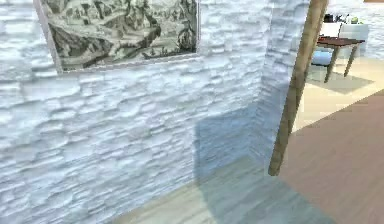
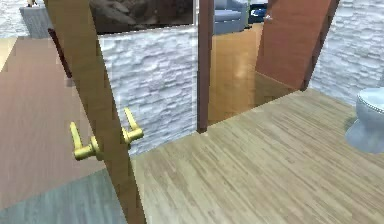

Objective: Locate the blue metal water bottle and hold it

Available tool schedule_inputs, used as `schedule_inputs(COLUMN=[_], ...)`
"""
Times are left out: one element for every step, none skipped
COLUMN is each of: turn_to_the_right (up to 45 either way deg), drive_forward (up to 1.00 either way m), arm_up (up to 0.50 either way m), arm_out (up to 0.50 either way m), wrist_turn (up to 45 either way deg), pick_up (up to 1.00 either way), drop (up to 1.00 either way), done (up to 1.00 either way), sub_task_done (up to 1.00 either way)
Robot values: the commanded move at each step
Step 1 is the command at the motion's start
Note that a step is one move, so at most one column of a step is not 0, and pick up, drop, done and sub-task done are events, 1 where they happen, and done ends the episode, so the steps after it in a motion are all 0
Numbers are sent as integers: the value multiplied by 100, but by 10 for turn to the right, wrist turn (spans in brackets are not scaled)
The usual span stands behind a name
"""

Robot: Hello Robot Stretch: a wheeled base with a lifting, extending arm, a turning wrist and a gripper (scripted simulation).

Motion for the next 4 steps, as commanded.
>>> schedule_inputs(turn_to_the_right=[0,450,120,0], drive_forward=[55,0,0,100], arm_up=[0,0,0,0], arm_out=[0,0,0,0], wrist_turn=[0,0,0,0], pick_up=[0,0,0,0], drop=[0,0,0,0], done=[0,0,0,0], sub_task_done=[0,0,0,0])
